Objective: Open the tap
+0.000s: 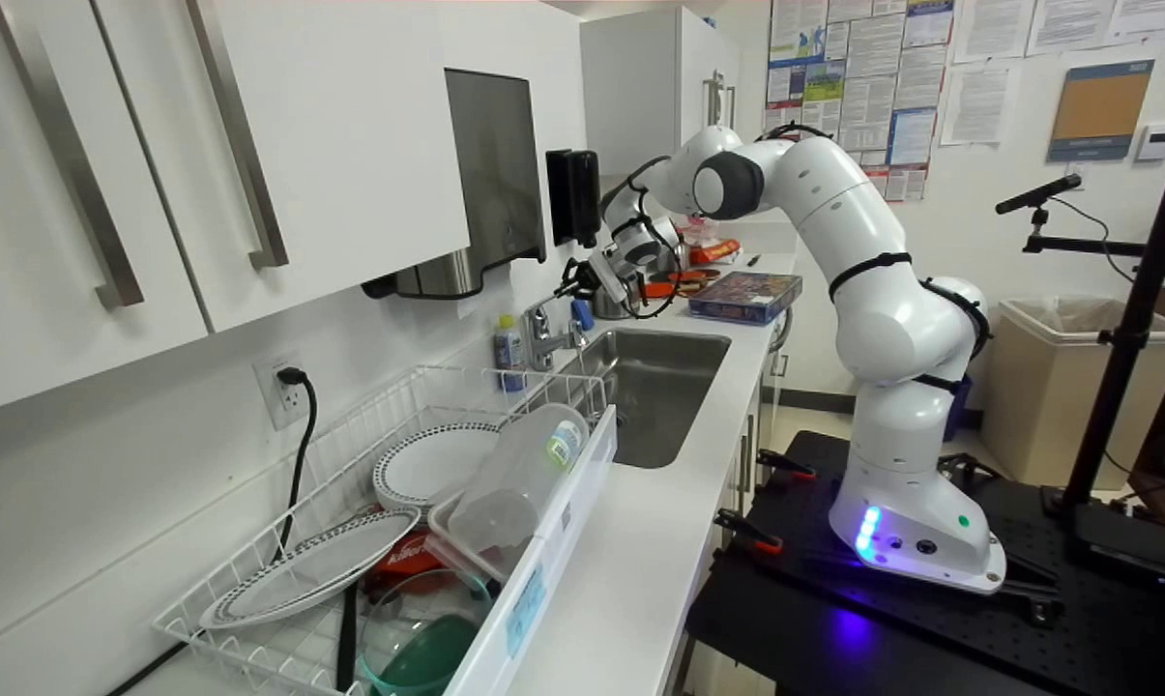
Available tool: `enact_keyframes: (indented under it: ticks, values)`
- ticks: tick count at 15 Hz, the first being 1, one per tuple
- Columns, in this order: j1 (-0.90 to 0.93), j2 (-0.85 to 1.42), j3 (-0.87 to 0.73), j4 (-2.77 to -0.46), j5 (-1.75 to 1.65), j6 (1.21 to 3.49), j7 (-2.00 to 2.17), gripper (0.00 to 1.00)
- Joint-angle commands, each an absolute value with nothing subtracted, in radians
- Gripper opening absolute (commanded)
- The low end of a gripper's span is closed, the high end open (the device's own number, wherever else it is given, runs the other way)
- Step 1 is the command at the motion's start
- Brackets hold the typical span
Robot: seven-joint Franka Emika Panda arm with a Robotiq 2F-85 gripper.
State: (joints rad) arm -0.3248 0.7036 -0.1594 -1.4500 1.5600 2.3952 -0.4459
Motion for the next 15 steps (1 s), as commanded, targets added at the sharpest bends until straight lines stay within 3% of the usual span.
enact_keyframes:
  ticks: [1, 15]
  values:
    - [-0.307, 0.607, -0.178, -1.499, 1.483, 2.417, -0.391, 0.02]
    - [-0.292, 0.610, -0.175, -1.426, 1.161, 2.467, -0.103, 0.02]
